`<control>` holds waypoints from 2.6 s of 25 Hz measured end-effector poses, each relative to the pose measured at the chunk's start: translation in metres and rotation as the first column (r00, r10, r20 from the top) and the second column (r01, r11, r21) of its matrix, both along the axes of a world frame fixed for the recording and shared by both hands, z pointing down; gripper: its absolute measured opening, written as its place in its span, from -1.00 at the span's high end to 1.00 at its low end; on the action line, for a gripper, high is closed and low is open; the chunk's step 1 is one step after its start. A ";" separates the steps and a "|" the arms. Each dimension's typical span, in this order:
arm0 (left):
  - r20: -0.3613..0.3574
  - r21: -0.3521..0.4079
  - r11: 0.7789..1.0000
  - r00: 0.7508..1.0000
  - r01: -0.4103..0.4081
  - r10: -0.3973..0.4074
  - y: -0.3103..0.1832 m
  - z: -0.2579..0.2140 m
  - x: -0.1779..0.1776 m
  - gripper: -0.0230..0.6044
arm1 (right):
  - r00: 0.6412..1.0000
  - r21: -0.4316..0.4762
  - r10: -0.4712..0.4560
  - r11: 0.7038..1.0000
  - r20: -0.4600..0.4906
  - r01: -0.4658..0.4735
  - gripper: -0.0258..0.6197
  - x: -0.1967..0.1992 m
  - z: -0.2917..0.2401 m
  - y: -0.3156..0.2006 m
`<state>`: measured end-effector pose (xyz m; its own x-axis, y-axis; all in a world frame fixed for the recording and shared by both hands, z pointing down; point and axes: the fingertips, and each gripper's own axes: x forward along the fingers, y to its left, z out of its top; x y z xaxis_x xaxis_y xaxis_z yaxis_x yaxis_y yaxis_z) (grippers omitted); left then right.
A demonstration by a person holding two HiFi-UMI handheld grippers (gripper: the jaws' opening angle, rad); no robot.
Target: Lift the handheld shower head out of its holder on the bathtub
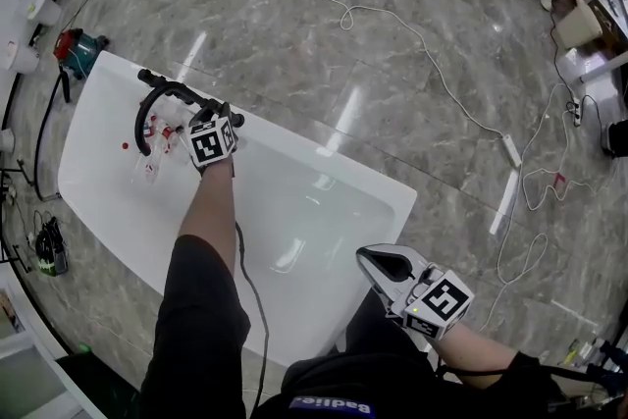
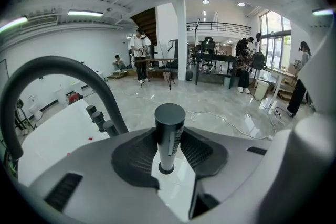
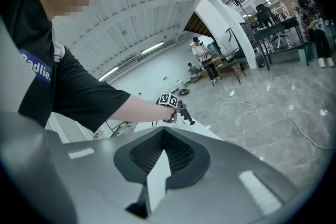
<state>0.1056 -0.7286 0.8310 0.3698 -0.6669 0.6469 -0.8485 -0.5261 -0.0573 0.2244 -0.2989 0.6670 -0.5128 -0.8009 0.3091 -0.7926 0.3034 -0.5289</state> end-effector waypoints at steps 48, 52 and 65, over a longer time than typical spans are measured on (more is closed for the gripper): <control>-0.394 0.323 0.946 0.909 -0.001 0.135 0.388 -0.314 -0.314 0.49 | 0.941 0.211 -0.263 0.928 -0.213 0.307 0.92 -0.323 -0.213 0.165; -0.406 0.350 0.936 0.897 -0.027 0.177 0.430 -0.328 -0.341 0.50 | 0.949 0.210 -0.230 0.938 -0.214 0.275 0.92 -0.345 -0.220 0.194; -0.415 0.398 0.917 0.884 -0.036 0.215 0.555 -0.346 -0.343 0.49 | 0.956 0.229 -0.227 0.936 -0.187 0.267 0.92 -0.344 -0.228 0.244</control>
<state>-0.2371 -0.1734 0.4848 0.6521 -0.7501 0.1106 -0.7582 -0.6450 0.0954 -0.1197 -0.0545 0.4392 -0.6659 -0.7166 0.2076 -0.7417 0.6061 -0.2872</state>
